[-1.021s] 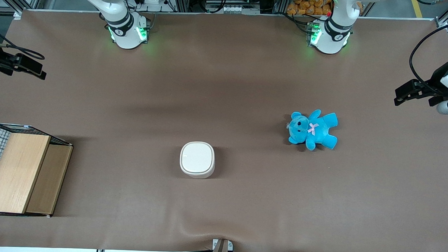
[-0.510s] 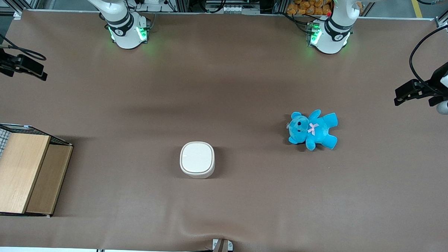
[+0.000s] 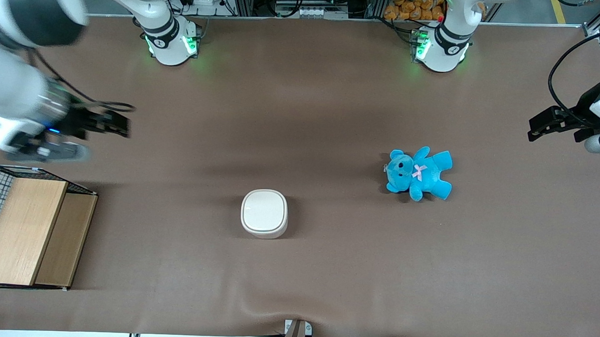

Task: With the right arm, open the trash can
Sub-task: 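Move the right gripper from rest toward the white trash can lid, then lower the right gripper onto the lid edge and grip it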

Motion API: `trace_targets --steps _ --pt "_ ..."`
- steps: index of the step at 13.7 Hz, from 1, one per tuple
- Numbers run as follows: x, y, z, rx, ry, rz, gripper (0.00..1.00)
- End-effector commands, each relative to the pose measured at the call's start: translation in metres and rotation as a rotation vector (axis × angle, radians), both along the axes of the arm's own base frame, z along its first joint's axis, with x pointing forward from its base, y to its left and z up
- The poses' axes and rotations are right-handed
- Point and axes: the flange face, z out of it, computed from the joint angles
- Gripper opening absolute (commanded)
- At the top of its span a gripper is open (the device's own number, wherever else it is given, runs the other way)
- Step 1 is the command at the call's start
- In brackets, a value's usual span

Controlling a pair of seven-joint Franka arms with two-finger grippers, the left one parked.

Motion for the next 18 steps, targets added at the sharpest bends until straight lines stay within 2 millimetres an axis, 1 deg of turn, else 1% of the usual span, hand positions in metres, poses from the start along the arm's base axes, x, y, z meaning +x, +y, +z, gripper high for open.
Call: trace_targets --steps 1,2,4,5,6,7,8,10,13,14,15,18 --pt "0.011 0.06 -0.025 0.003 -0.017 0.011 1.0" --pt "0.015 0.072 -0.037 0.002 -0.02 0.011 0.98" --pt "0.026 0.097 -0.059 0.022 -0.057 0.012 0.77" --pt "0.03 0.112 -0.075 0.034 -0.065 0.027 0.64" --pt "0.034 0.124 -0.088 0.053 -0.076 0.034 0.44" --pt "0.036 0.135 -0.099 0.081 -0.078 0.034 0.2" --pt "0.037 0.145 -0.107 0.102 -0.076 0.026 0.01" --pt "0.043 0.164 -0.126 0.123 -0.11 -0.01 0.0" --pt "0.044 0.202 -0.158 0.133 -0.14 -0.039 0.0" --pt "0.046 0.211 -0.166 0.13 -0.147 -0.031 0.0" --pt "0.05 0.216 -0.176 0.126 -0.145 -0.026 0.0" --pt "0.055 0.221 -0.198 0.125 -0.148 -0.023 0.0"
